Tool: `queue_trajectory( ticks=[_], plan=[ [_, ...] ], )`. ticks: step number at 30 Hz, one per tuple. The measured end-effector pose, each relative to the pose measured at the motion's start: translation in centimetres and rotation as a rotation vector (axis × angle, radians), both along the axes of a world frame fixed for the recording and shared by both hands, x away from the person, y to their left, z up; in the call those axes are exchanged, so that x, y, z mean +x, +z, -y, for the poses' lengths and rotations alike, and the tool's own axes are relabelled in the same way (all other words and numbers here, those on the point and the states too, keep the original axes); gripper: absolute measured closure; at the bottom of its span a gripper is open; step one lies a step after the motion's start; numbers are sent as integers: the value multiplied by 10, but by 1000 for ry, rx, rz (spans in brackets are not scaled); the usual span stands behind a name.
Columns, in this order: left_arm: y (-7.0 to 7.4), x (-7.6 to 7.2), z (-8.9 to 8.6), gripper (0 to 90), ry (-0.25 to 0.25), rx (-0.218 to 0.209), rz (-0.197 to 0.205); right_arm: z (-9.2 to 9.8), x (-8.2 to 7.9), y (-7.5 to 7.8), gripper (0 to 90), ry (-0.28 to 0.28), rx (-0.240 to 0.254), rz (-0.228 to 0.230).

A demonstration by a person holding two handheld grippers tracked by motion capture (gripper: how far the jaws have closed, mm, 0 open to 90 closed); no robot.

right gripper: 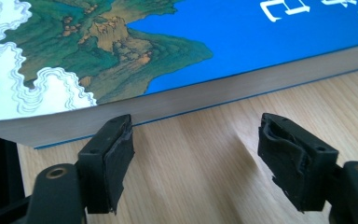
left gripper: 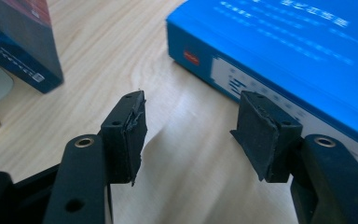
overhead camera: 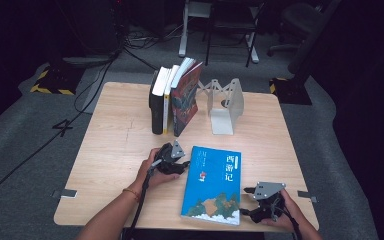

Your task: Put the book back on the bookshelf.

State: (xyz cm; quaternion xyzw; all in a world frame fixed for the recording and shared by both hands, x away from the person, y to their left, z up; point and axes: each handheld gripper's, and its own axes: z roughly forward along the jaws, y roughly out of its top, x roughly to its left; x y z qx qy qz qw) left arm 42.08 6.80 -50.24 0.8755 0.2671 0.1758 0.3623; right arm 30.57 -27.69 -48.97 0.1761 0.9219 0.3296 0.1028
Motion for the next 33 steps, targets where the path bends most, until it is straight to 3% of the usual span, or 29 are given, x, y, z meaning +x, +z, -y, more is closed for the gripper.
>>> queue_trajectory(
  ticks=[6, 13, 16, 17, 21, 24, 26, 33],
  plan=[
    [0, 22, 0, 348, 19, -22, -53, -7, -3, 1, 271, -19, 2, 16],
    [4, 13, -7, 314, -10, -23, -84, -9, -4, 1, 284, -10, 7, 25],
    [19, -7, -17, 298, -40, -36, -76, -5, -2, 3, 309, -11, 31, 22],
    [26, -20, -23, 292, -60, -45, -66, -3, -2, 4, 313, -8, 35, 14],
    [33, -45, -35, 279, -88, -72, -63, -4, -3, 2, 313, -1, 19, 21],
    [28, -67, -46, 279, -110, -58, -79, -7, -4, 2, 314, 11, 12, 28],
    [26, -70, -48, 277, -113, -56, -87, -7, -4, 2, 314, 8, 17, 25],
    [9, -99, -54, 269, -132, -70, -173, -5, -3, 3, 304, 7, 41, 19]
  ],
)
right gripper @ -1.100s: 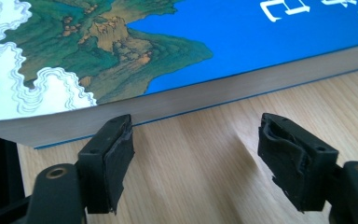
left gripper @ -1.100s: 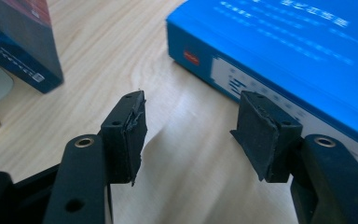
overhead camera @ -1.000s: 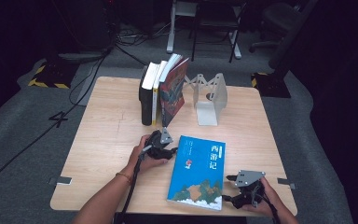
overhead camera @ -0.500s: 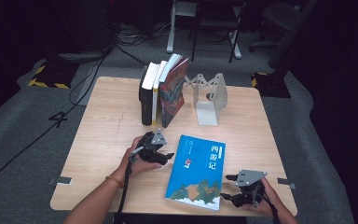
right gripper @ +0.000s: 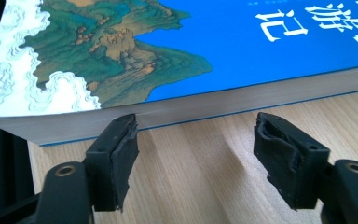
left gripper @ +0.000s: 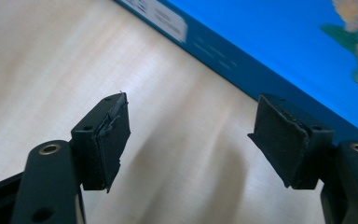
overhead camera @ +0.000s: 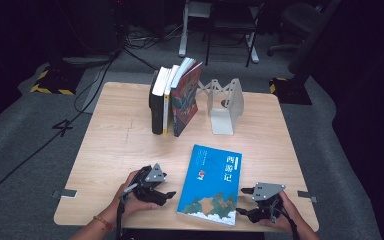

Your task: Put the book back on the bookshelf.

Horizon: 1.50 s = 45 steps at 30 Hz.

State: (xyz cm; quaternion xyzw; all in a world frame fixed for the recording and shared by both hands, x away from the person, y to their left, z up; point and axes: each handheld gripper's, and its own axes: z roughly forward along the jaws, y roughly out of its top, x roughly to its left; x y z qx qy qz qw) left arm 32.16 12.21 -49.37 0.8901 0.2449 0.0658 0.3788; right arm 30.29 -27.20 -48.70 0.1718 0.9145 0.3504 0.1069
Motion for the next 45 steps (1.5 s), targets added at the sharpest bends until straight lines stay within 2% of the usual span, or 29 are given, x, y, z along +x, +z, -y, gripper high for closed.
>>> queue_trajectory(
  ticks=[2, 5, 8, 11, 14, 21, 23, 28, 31, 34, 37, 41, 44, 45],
  plan=[
    [2, -9, 1, 264, -18, -5, 9, 1, 1, 1, 305, -2, 8, -1],
    [7, -22, 2, 257, -27, -38, 10, 1, 0, 3, 304, -8, 11, 7],
    [13, -34, 5, 237, -51, -57, 30, 1, 0, 4, 305, -15, 24, 8],
    [17, -42, 14, 236, -77, -48, 50, 2, 1, 7, 307, -28, 55, 11],
    [19, -45, 25, 237, -110, -53, 53, 0, 1, 11, 307, -38, 68, 23],
    [17, -51, 68, 240, -188, 2, 70, -7, 5, 18, 298, -62, 103, 47],
    [17, -52, 78, 229, -192, 14, 88, -10, 6, 20, 298, -68, 104, 54],
    [19, -53, 93, 238, -193, 4, 84, -11, 7, 23, 297, -69, 114, 59],
    [20, -51, 104, 240, -170, 17, 98, -12, 7, 26, 297, -72, 127, 67],
    [21, -51, 112, 250, -145, 50, 130, -14, 8, 29, 296, -73, 137, 74],
    [20, -47, 117, 263, -113, 40, 133, -15, 9, 32, 295, -76, 149, 84],
    [23, -45, 120, 270, -111, 37, 127, -17, 10, 34, 295, -75, 158, 90],
    [26, -46, 118, 347, -135, 32, 145, -18, 11, 35, 296, -79, 161, 92],
    [28, -48, 117, 389, -146, 26, 163, -18, 11, 35, 296, -79, 163, 96]
  ],
)
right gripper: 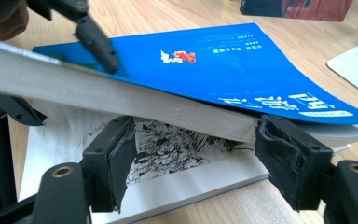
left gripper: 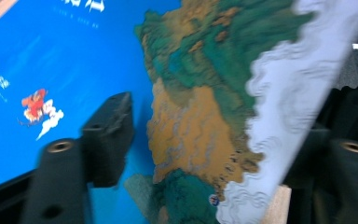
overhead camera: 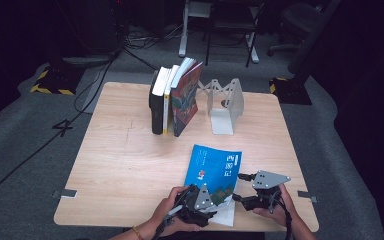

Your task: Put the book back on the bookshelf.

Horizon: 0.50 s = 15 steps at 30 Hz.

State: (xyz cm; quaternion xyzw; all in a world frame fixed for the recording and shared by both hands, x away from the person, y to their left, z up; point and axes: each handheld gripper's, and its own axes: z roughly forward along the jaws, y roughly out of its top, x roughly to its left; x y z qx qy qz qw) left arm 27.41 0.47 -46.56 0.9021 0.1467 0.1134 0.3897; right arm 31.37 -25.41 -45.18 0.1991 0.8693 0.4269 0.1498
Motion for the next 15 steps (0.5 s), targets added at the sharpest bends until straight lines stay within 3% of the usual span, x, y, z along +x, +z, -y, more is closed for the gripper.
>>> queue_trajectory(
  ticks=[3, 6, 12, 15],
  plan=[
    [6, -3, -4, 553, -24, 9, 47, -2, 2, 2, 299, -4, 7, 7],
    [12, -2, -9, 682, -30, 1, 60, -3, 2, 3, 306, -12, 16, 16],
    [14, 8, -22, 751, -38, -1, 59, -4, 3, 3, 318, -3, 14, 21],
    [12, 15, -35, 765, -49, -29, 67, -6, 5, 5, 309, 7, 14, 41]
  ],
)
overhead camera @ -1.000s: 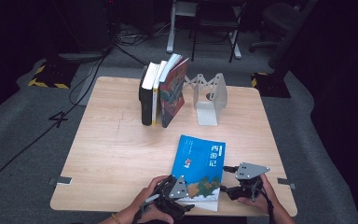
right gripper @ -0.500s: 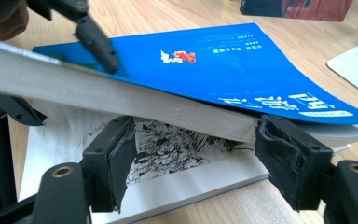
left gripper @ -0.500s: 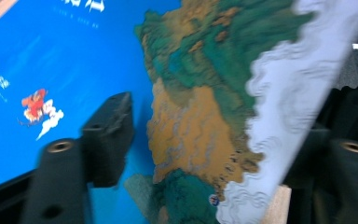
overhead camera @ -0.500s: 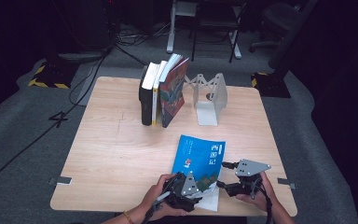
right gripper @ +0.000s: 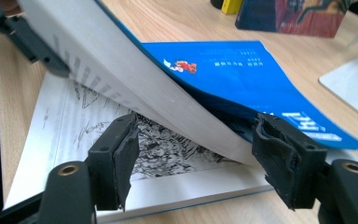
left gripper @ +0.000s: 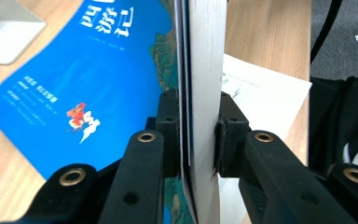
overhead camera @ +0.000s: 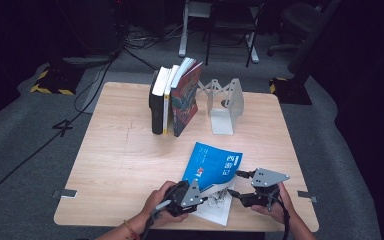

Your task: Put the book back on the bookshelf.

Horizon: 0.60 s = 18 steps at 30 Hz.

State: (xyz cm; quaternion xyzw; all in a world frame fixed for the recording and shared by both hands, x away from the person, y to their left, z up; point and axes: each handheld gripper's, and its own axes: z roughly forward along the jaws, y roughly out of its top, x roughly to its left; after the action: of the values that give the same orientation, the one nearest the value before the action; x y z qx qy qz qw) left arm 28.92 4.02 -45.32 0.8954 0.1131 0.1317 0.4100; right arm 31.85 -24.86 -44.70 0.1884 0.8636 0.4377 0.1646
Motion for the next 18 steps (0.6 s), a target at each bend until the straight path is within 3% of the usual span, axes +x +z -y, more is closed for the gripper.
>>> queue_trajectory(
  ticks=[1, 4, 9, 15, 18],
  plan=[
    [0, 2, -3, 774, 1, 4, -2, 0, 1, 2, 313, -5, 3, 23],
    [-2, 8, -14, 776, 0, -5, -5, -2, 9, 4, 310, -2, 36, 21],
    [0, 13, -29, 771, 14, -21, -22, -14, 15, -4, 295, 73, -18, 9],
    [-1, 18, -45, 754, 37, -46, -49, -30, 23, -8, 319, 92, -62, 32],
    [-1, 20, -53, 747, 59, -59, -57, -33, 35, -13, 332, 103, -52, 13]
  ],
)
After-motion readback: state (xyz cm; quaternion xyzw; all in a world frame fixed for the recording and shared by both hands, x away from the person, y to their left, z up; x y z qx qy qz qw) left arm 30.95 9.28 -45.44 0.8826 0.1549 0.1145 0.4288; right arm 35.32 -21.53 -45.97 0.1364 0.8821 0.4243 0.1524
